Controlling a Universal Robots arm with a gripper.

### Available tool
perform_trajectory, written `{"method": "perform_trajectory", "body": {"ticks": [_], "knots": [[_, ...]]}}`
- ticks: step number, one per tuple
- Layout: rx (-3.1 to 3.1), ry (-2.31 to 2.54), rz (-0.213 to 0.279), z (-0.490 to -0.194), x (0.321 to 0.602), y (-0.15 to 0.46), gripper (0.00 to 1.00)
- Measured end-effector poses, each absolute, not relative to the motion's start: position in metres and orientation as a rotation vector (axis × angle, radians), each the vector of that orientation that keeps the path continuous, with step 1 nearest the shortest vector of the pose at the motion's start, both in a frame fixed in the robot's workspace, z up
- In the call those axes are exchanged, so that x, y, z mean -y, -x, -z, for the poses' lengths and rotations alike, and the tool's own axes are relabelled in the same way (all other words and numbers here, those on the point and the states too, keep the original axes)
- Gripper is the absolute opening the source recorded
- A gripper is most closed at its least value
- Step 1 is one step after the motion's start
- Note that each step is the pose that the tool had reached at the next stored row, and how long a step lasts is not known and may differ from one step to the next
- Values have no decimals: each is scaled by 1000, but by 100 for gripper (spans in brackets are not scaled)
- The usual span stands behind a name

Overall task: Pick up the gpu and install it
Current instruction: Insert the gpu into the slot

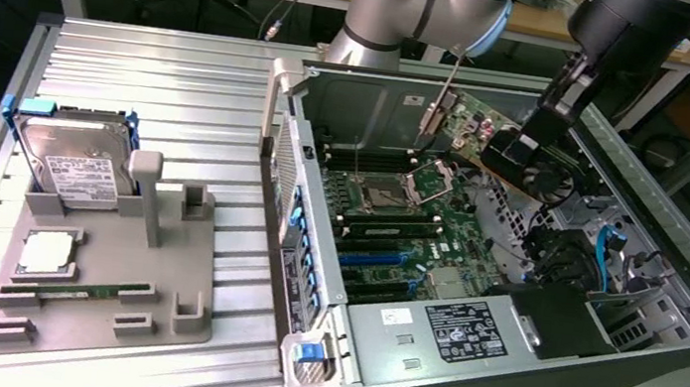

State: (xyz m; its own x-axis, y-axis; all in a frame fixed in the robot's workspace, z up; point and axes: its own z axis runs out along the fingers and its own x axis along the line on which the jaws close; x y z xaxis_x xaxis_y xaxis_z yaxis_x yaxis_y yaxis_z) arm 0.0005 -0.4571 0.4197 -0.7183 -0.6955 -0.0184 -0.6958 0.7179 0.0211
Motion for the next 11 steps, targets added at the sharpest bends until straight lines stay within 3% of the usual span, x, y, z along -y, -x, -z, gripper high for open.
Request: {"method": "perform_trajectory", "body": {"ticks": [11], "knots": [[-2868, 1263, -39, -420, 457, -1, 27]]}}
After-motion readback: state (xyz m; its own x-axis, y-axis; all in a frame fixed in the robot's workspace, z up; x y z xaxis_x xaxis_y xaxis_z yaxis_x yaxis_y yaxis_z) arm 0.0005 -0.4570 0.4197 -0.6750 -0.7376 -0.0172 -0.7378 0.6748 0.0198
